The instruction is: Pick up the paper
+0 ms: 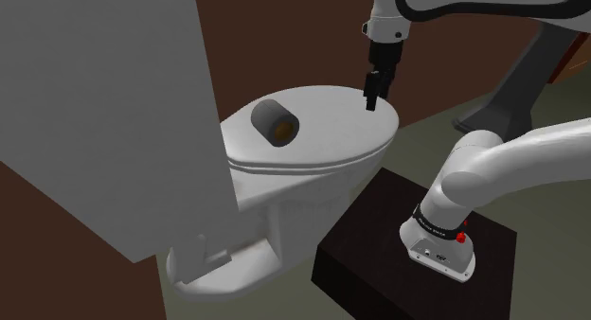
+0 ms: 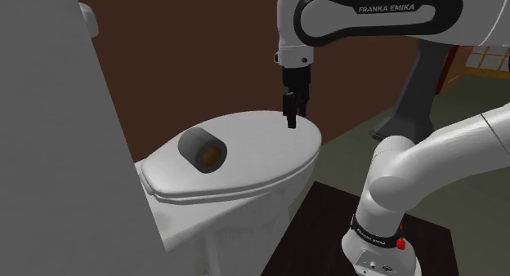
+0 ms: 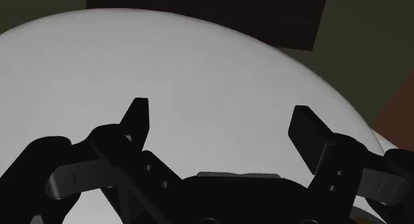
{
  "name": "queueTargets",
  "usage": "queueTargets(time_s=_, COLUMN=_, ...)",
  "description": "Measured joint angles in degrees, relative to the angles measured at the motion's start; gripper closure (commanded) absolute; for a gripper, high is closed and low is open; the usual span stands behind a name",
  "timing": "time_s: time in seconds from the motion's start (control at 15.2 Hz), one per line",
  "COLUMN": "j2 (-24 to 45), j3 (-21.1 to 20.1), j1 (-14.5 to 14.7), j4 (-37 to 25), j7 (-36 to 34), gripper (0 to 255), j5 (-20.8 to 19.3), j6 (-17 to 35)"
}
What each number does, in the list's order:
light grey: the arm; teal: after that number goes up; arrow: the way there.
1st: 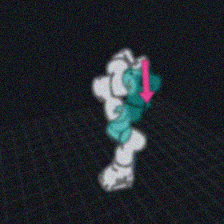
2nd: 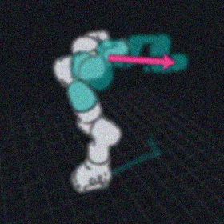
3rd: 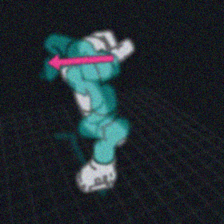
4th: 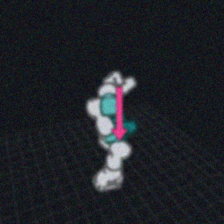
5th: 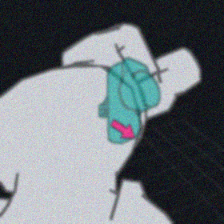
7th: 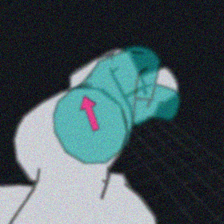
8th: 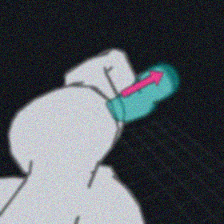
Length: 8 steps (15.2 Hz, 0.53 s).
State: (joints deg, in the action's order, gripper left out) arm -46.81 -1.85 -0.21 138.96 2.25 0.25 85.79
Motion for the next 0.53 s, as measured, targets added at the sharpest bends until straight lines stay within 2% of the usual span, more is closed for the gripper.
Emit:
queueTargets(time_s=0.07, j2=0.0, j3=0.0, j1=0.0, j4=0.0, j7=0.0, gripper=0, j5=0.0, j6=0.0)
queueTargets(time_s=0.2, j2=-1.4, j3=-2.0, j1=0.4, j4=1.7, j7=-2.3, gripper=0, j5=1.0, j6=3.3)
queueTargets(time_s=0.53, j2=-5.4, j3=-9.8, j1=1.2, j4=7.6, j7=-11.2, gripper=0, j5=3.5, j6=17.6)
